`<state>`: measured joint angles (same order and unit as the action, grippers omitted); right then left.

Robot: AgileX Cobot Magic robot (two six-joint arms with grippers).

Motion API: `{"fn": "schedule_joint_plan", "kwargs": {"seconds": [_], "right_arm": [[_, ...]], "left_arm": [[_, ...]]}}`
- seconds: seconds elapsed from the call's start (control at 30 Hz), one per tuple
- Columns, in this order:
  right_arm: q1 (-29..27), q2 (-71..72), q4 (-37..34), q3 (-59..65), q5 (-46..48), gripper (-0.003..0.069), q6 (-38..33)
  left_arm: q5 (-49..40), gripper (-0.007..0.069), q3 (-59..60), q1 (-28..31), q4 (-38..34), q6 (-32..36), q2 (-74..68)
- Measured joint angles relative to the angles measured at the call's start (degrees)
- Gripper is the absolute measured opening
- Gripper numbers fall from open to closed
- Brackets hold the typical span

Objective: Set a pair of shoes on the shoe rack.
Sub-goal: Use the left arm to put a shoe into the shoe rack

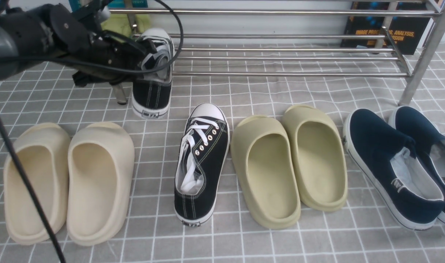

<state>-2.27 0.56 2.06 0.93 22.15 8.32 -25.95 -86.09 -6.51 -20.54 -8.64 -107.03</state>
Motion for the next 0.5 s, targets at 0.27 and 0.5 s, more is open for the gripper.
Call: {"fn": "schedule_joint_plan", "kwargs": {"seconds": [0.27, 0.5], "right_arm": [[0.0, 0.0, 0.0, 0.0, 0.0, 0.0239, 0.0], [0.0, 0.0, 0.0, 0.0, 0.0, 0.0239, 0.0]], "left_arm": [[-3.29, -0.0013, -11.9, 0.0, 0.05, 0.81, -5.22], [-4.47, -0.0013, -15.45, 0.0, 0.64, 0.81, -8.97]]}}
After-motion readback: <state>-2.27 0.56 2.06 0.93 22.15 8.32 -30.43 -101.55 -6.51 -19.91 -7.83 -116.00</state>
